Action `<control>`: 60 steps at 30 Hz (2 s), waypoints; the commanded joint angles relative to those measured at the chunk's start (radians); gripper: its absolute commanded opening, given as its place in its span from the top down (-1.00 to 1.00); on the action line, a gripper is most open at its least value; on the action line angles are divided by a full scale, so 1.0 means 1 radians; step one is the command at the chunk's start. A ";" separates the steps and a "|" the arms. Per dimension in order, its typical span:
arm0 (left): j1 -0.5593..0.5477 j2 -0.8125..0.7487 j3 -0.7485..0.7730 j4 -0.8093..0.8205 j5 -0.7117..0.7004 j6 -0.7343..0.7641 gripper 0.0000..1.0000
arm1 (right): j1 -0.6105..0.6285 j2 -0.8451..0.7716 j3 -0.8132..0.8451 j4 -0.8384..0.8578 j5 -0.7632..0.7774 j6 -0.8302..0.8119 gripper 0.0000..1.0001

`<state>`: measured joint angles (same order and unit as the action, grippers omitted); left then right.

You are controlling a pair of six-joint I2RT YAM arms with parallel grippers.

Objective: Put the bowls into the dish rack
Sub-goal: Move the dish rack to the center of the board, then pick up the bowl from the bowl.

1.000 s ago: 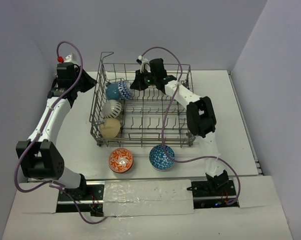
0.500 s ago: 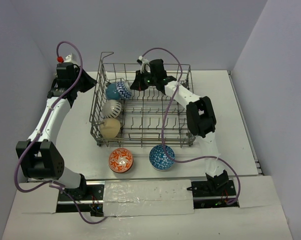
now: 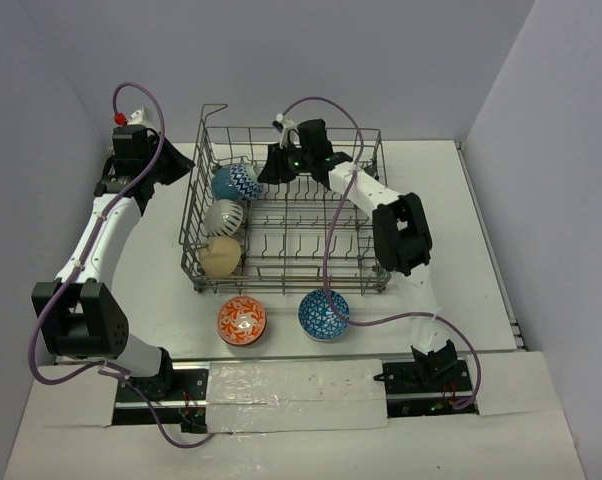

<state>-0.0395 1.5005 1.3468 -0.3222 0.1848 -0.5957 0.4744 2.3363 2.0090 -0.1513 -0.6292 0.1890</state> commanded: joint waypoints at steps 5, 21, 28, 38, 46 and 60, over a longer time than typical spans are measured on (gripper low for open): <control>-0.013 -0.031 0.037 0.011 0.085 -0.015 0.96 | 0.013 -0.153 -0.038 -0.010 0.040 -0.052 0.17; -0.013 -0.100 0.002 0.095 0.114 0.020 0.70 | 0.053 -0.503 -0.276 -0.066 0.149 -0.169 0.06; -0.013 -0.091 0.000 0.098 0.120 0.023 0.68 | 0.162 -0.687 -0.411 -0.106 0.244 -0.237 0.04; 0.012 -0.071 -0.001 0.103 0.148 -0.001 0.67 | 0.374 -0.962 -0.688 -0.146 0.275 -0.298 0.05; 0.036 -0.059 -0.005 0.101 0.148 -0.006 0.67 | 0.584 -1.013 -0.796 -0.209 0.341 -0.342 0.04; 0.078 -0.054 -0.006 0.103 0.163 -0.023 0.67 | 0.822 -0.853 -0.791 -0.297 0.408 -0.378 0.04</control>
<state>0.0299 1.4502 1.3445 -0.2520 0.3359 -0.6136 1.2682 1.4433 1.2003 -0.4225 -0.2550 -0.1665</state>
